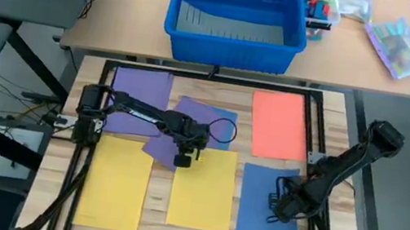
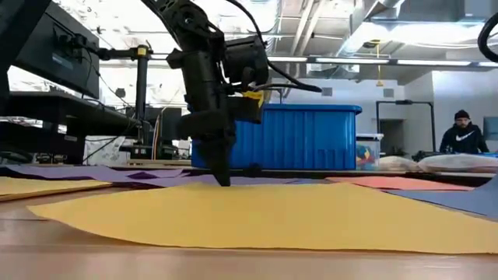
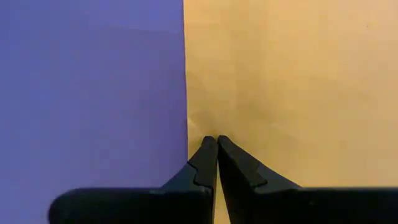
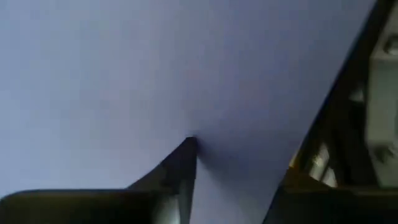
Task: Organize paper
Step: Prepare the blue colored paper
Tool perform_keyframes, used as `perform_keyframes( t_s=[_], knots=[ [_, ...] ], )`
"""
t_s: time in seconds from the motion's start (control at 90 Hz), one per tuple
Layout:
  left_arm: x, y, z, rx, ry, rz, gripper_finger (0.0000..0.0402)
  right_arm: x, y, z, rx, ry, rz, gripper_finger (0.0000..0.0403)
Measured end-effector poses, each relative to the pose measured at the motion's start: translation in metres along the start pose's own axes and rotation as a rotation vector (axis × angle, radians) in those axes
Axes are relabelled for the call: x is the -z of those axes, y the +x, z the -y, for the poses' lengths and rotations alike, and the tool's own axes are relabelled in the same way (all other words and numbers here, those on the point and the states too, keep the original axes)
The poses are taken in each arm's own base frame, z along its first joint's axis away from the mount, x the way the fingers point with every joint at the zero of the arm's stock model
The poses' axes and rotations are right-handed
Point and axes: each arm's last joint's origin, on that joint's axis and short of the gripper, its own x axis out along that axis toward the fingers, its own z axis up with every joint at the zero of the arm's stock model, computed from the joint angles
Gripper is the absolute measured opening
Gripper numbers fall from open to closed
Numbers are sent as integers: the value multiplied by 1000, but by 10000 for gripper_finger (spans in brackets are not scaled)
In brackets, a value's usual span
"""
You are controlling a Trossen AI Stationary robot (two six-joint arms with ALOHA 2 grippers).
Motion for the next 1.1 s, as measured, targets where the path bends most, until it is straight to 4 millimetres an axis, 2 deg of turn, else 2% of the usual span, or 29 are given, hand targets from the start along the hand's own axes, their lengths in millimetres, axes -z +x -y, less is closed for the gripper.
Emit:
perform_keyframes(
  t_s=[0.133, 0.278, 0.767, 0.833, 0.978, 1.1],
  knots=[
    [-1, 0, 0, 2, -7, 6, 0, 4, -19, 4, 55, -49, 19, 135],
    [-1, 0, 0, 2, -14, 9, 0, 2, -36, 12, 146, -44, 86, 145],
    [-1, 0, 0, 5, -41, 8, 0, 6, -24, 2, 172, 42, 119, 144],
    [-1, 0, 0, 5, -41, 7, 0, 9, -28, -3, 96, 1, 114, 144],
    [-1, 0, 0, 5, -41, 9, 0, 19, -29, -28, -238, -149, 181, 143],
    [-1, 0, 0, 5, -41, 9, 0, 14, -8, -44, -241, -188, 227, 138]
  ],
)
